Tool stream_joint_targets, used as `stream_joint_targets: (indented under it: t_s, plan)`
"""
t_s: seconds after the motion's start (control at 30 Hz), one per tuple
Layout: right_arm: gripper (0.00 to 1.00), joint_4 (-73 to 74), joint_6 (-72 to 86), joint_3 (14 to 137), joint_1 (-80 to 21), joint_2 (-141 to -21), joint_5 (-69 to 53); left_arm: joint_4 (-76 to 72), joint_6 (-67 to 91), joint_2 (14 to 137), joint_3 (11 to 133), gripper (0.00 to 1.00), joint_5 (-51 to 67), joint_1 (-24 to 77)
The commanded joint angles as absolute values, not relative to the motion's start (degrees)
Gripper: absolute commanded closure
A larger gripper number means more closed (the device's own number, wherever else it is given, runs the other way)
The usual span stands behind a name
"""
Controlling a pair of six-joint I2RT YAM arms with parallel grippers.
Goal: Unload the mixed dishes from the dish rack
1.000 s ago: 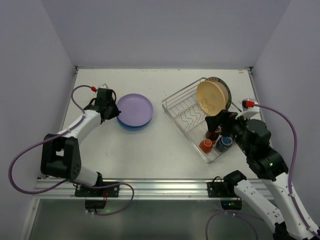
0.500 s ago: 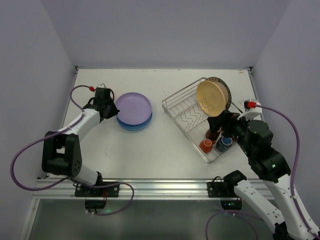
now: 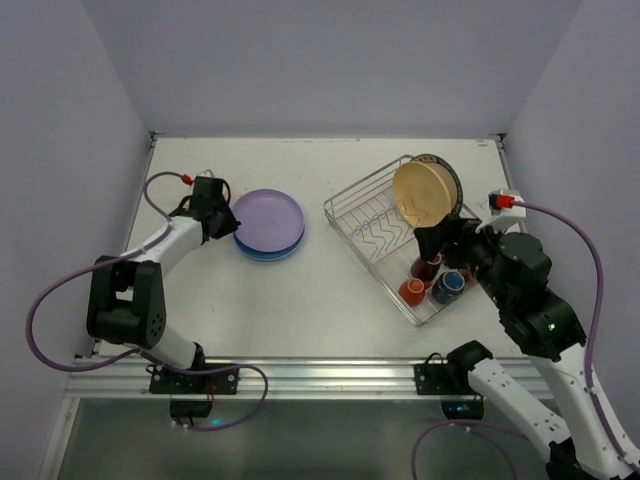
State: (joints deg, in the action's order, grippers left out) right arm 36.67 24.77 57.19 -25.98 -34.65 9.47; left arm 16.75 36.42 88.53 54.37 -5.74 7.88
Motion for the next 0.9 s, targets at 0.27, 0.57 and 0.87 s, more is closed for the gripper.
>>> stream_joint_targets:
  t_s: [0.27,0.57,0.87]
  plan:
    - [0.01,34.37,22.24,56.43,-26.10,-36.12,11.94,14.32,35.86,84.64,55.36,0.37,-4.14,7.65]
    - [0.01,33.83,12.05,63.09,-23.30,-54.74,18.20,24.86,31.12,71.20,61.60,0.00,-4.83,10.37]
    - [0.10,36.72,-3.15,79.70,-17.93,-75.39,25.57,33.05,21.28,55.82,60.83,0.00,-3.17,12.57]
